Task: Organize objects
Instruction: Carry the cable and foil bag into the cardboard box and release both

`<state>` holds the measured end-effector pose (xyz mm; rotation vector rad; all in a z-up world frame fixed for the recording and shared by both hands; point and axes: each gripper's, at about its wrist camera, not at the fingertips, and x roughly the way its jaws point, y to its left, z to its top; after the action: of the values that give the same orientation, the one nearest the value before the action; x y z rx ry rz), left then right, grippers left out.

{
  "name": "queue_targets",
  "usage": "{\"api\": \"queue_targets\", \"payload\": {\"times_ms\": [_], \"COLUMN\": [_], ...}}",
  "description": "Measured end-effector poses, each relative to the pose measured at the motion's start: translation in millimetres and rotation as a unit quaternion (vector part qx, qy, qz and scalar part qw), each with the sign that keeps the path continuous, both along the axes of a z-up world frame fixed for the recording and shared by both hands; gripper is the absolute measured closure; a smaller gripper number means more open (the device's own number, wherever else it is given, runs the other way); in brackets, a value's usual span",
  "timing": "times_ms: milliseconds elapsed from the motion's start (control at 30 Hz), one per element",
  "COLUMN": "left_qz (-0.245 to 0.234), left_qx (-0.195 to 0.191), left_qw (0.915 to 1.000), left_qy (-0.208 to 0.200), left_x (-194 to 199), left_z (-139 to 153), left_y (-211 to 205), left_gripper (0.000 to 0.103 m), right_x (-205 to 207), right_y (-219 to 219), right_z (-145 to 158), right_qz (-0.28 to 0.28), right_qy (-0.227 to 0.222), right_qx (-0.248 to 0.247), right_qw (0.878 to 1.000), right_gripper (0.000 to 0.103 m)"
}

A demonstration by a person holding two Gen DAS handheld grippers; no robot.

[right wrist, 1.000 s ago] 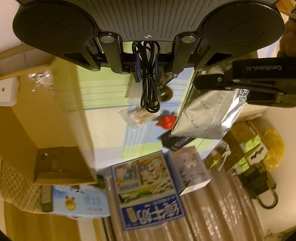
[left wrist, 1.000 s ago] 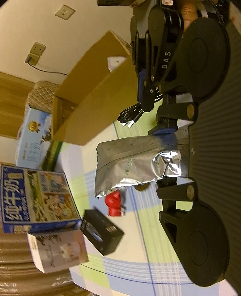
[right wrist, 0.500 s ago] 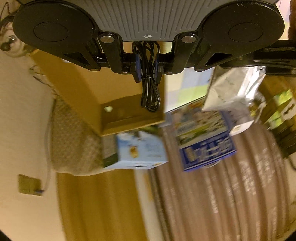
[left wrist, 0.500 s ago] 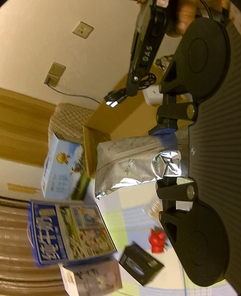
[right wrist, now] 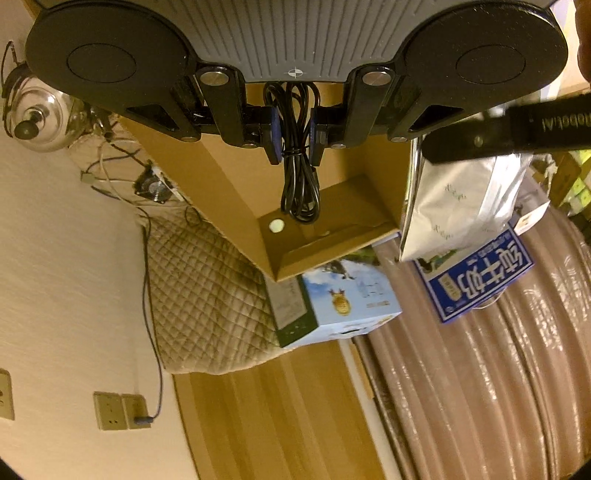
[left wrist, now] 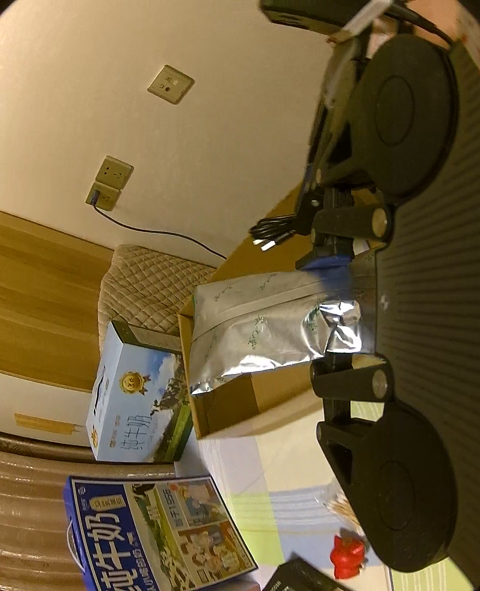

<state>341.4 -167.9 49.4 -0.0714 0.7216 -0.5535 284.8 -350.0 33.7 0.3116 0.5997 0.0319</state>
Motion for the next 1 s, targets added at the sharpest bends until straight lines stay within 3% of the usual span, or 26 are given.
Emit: {"api": "queue_targets", "payload": {"times_ms": [167, 233, 333, 800, 900, 933, 1000], "left_qz": [0.001, 0.008, 0.012, 0.048, 0.055, 0.057, 0.064], "left_qx": [0.005, 0.008, 0.015, 0.034, 0.034, 0.035, 0.036], "left_qw": [1.0000, 0.9997, 0.9994, 0.9980, 0.9977, 0.9975, 0.9971], "left_qy": [-0.008, -0.024, -0.028, -0.024, -0.022, -0.022, -0.023], "left_x": [12.8, 14.7, 15.8, 6.6, 5.0, 4.1, 2.3], "left_z": [-3.0, -2.7, -3.8, -9.6, -10.4, -10.7, -10.9], "left_y": [-15.5, -20.3, -17.7, 42.5, 56.0, 60.1, 69.4], "left_gripper": [0.072, 0.059, 0.059, 0.058, 0.051, 0.046, 0.039], "right_x": [-0.1, 0.9, 2.1, 6.9, 8.1, 8.4, 6.8], "right_y": [-8.9, -10.6, -12.4, 2.4, 11.3, 14.2, 17.6], "right_z": [-2.7, -4.0, -6.3, -10.4, -10.3, -9.5, -6.5], "right_qz": [-0.011, -0.014, -0.014, 0.000, 0.004, 0.005, -0.002], "right_qy": [0.002, 0.004, 0.010, 0.012, 0.009, 0.004, -0.010], "right_qx": [0.004, 0.002, 0.008, 0.012, -0.003, -0.005, -0.011], "right_qw": [1.000, 1.000, 1.000, 1.000, 1.000, 1.000, 1.000], "right_gripper": [0.091, 0.091, 0.091, 0.091, 0.091, 0.089, 0.069]}}
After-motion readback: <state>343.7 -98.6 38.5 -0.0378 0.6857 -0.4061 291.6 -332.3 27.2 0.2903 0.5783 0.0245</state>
